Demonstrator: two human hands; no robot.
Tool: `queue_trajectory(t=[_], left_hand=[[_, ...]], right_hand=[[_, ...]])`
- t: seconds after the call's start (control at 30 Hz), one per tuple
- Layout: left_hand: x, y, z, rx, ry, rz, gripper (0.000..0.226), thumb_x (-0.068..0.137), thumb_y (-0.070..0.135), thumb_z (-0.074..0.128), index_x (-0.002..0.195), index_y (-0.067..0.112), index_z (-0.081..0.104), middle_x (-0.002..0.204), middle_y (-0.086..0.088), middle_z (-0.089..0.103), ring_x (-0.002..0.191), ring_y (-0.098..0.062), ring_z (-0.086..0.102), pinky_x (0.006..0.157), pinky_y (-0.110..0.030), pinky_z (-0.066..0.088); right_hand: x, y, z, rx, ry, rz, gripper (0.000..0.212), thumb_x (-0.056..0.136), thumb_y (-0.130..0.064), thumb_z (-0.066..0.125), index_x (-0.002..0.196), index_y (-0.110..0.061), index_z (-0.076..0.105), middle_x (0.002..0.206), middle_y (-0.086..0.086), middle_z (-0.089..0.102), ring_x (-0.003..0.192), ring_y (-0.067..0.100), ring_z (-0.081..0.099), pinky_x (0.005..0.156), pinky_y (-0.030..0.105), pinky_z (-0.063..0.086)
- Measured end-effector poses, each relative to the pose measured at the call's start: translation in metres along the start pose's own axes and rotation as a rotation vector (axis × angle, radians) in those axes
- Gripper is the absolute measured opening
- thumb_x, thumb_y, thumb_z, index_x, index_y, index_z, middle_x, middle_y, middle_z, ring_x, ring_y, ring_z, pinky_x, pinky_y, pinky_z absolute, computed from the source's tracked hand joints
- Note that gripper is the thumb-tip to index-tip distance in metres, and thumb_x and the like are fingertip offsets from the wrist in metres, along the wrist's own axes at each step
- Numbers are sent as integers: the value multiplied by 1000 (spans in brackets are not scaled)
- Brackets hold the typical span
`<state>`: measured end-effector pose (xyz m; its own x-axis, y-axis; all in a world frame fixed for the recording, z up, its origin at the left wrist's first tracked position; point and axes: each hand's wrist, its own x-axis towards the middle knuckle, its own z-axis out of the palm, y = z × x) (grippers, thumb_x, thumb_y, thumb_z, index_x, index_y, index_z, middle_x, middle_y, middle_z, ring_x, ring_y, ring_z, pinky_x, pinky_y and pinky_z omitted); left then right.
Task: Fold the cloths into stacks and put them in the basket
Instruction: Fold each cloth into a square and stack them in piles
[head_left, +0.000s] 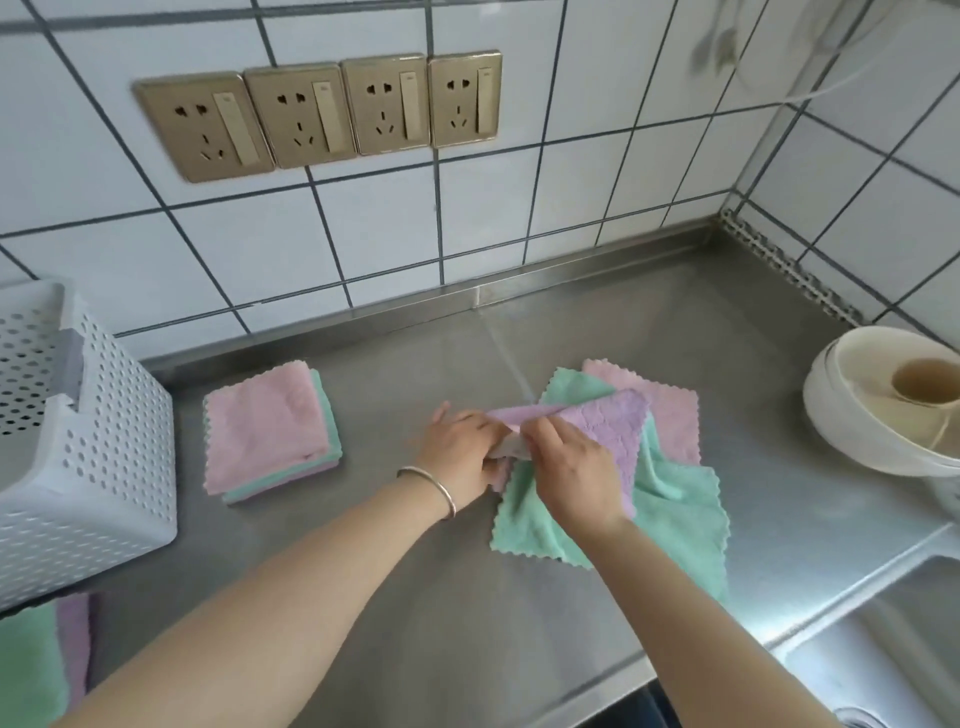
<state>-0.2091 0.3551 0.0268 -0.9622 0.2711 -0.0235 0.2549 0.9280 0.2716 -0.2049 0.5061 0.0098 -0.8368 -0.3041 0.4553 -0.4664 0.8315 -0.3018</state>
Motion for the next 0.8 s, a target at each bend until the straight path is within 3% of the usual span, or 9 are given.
queue_trajectory(t=[0.07, 0.13, 0.2, 0.3, 0.37, 0.53, 0.67, 0.73, 0.8], left_hand=[[13, 3, -8, -12, 2, -132, 22, 89, 22, 47, 105, 20, 63, 111, -8, 67, 110, -30, 58, 94, -34, 39], [17, -7, -18, -138, 119, -229, 22, 89, 18, 49, 104, 19, 65, 104, -13, 70, 99, -36, 62, 78, -34, 46], [11, -18, -32, -219, 223, -277, 23, 89, 19, 52, 107, 21, 66, 102, -13, 71, 96, -35, 63, 73, -32, 45], [-6, -37, -61, -264, 294, -306, 18, 89, 31, 56, 100, 23, 67, 91, -7, 71, 87, -30, 63, 66, -30, 42], [-19, -49, -85, -291, 358, -290, 12, 86, 31, 59, 92, 24, 67, 83, 0, 69, 81, -26, 64, 63, -28, 44], [-53, -95, -148, -322, 558, -378, 13, 86, 12, 60, 91, 17, 71, 94, -4, 74, 89, -23, 66, 80, -31, 51], [-94, -121, -191, -380, 691, -450, 12, 85, 11, 60, 89, 15, 71, 90, 3, 69, 87, -11, 61, 74, -10, 43], [-127, -125, -203, -399, 729, -480, 11, 86, 11, 59, 92, 14, 68, 90, 2, 66, 85, -11, 57, 72, -13, 42], [-163, -125, -205, -370, 656, -481, 12, 88, 9, 56, 96, 15, 64, 94, 2, 63, 83, -11, 55, 71, -16, 38]], right_hand=[[20, 8, -26, 31, 0, -53, 5, 81, -19, 46, 81, -18, 50, 63, 0, 60, 43, 24, 53, 30, 25, 37], [40, 14, -53, 5, -64, -130, 12, 78, -25, 56, 76, -15, 61, 62, -1, 64, 44, 23, 56, 35, 20, 38], [59, 14, -79, -74, -244, -163, 16, 75, -24, 67, 85, -12, 66, 73, 3, 68, 58, 26, 63, 47, 24, 40], [82, 10, -101, -156, -420, -90, 16, 85, -21, 61, 98, -12, 63, 94, 6, 66, 86, 31, 60, 63, 27, 31], [96, 3, -110, -169, -389, -42, 14, 85, -15, 57, 96, -14, 64, 94, 4, 65, 88, 31, 59, 64, 27, 31], [120, -22, -108, -173, -161, 6, 19, 83, -7, 54, 95, -14, 67, 93, 7, 66, 84, 34, 59, 62, 31, 39], [123, -59, -102, 87, 42, -60, 15, 80, 0, 61, 89, -7, 70, 85, 10, 67, 79, 30, 60, 60, 28, 39], [117, -80, -105, 272, 45, -11, 14, 81, -1, 61, 88, -8, 71, 82, 6, 66, 73, 17, 57, 62, 20, 36], [103, -92, -107, 473, -92, 96, 9, 85, -9, 62, 86, -15, 70, 74, -3, 63, 61, 3, 52, 54, 10, 35]])
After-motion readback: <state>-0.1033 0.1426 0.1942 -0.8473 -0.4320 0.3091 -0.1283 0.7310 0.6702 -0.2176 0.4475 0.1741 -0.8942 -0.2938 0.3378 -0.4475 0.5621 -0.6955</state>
